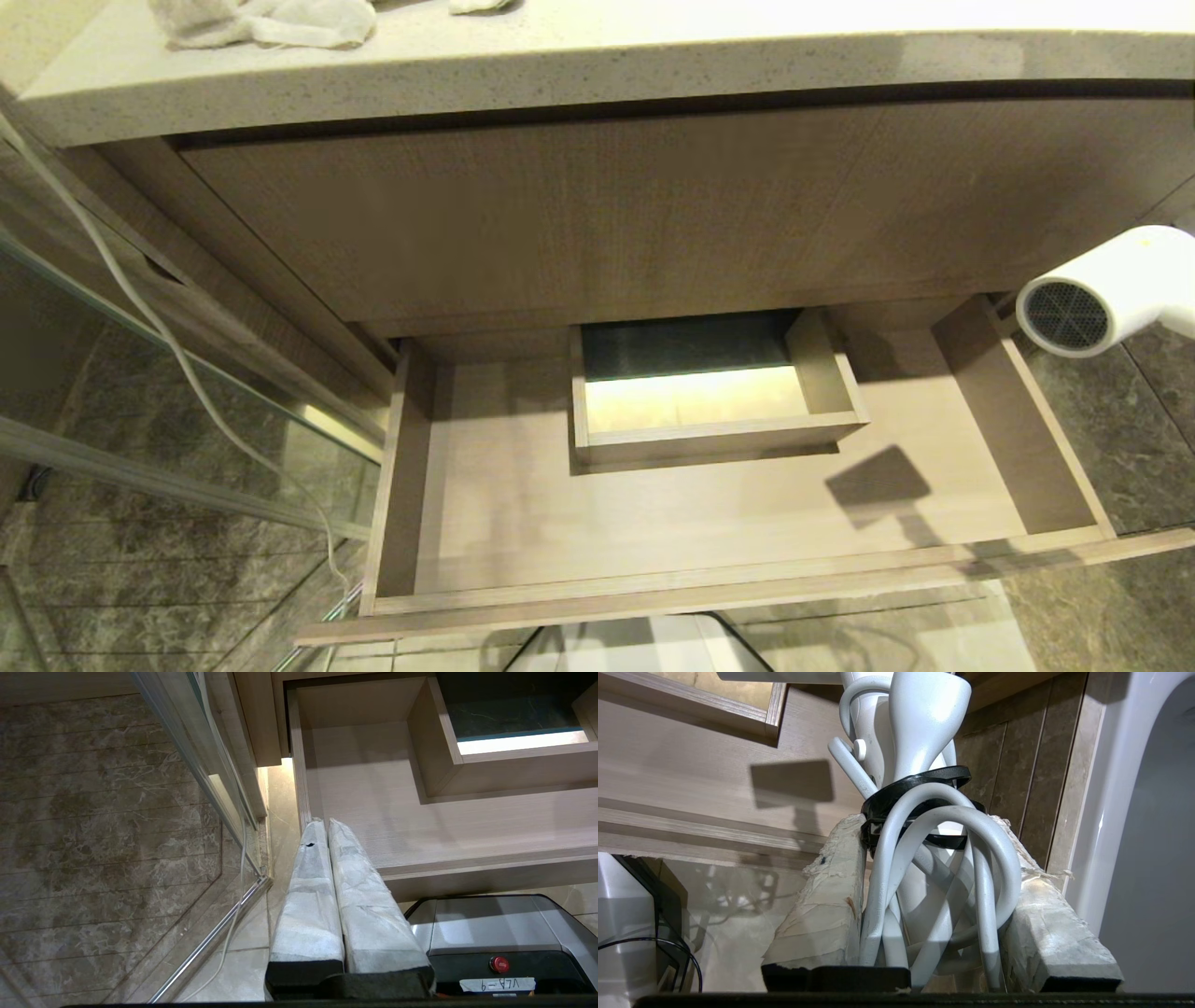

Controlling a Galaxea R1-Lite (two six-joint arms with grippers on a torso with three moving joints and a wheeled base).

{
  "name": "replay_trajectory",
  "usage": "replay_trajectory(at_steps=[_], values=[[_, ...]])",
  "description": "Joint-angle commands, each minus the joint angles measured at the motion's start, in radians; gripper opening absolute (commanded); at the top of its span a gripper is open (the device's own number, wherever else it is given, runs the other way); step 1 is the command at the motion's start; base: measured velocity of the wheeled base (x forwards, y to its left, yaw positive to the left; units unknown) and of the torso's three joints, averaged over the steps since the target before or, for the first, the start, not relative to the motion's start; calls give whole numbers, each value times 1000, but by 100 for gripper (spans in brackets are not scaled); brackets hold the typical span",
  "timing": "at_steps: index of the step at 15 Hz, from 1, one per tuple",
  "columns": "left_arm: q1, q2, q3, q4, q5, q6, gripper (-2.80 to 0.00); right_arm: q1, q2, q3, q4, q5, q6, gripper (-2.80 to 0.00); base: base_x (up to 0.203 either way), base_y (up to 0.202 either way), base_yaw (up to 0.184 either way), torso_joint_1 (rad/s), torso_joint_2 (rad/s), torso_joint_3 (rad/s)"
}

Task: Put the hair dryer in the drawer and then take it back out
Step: Place it on the countertop

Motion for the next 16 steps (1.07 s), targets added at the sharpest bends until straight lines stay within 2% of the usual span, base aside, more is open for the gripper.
replay_trajectory(at_steps=[1,8,12,16], values=[[0,-1,0,0,0,0,-280,0,-8,11,-1,2,-4,-280,0,0,0,72,-77,-28],[0,0,0,0,0,0,-280,-5,-32,30,-2,4,-4,-280,0,0,0,185,-446,-154],[0,0,0,0,0,0,-280,-5,-38,33,-3,4,-4,-280,0,0,0,470,-520,-220],[0,0,0,0,0,0,-280,-5,-44,36,-4,2,-4,-280,0,0,0,353,-577,-238]])
